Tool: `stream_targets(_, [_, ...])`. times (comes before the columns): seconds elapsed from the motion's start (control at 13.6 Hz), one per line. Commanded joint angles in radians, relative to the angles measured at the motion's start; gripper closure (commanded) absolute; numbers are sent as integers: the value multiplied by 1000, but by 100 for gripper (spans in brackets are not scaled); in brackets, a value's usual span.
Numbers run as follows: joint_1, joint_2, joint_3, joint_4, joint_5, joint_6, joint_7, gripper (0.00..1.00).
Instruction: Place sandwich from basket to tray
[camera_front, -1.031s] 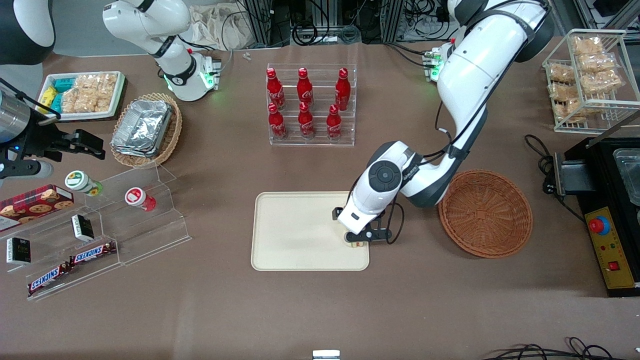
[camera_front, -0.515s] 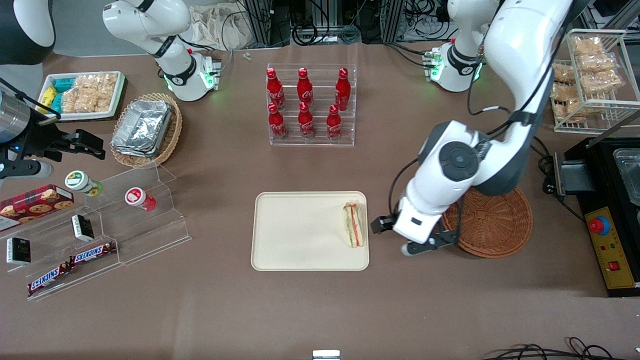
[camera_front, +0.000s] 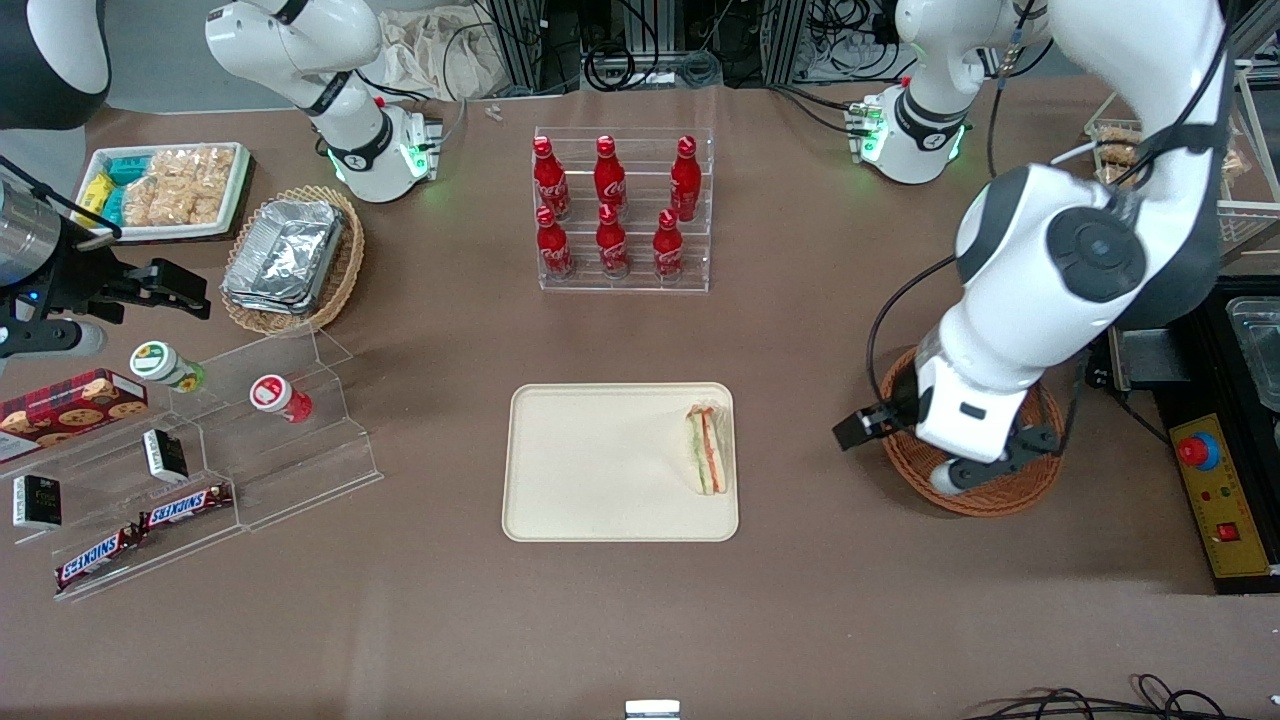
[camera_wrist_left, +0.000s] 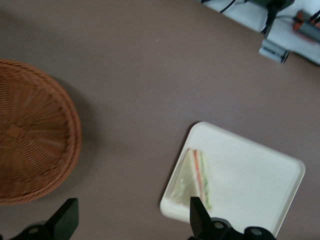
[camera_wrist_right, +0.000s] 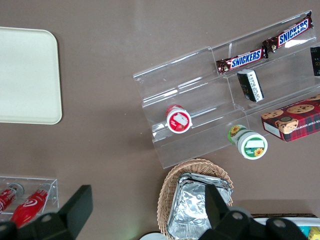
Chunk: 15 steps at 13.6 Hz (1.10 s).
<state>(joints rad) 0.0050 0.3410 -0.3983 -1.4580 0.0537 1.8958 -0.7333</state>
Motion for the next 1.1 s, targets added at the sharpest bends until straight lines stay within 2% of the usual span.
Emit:
stream_targets(0.0, [4, -42, 19, 11, -25, -130, 110, 1])
stream_targets(0.22, [-5, -79, 68, 7, -32, -220, 187, 1])
stream_targets(0.44, [-10, -141, 147, 4, -75, -305, 278, 1])
stream_targets(1.03, [-31, -276, 291, -37, -75, -452, 472, 1])
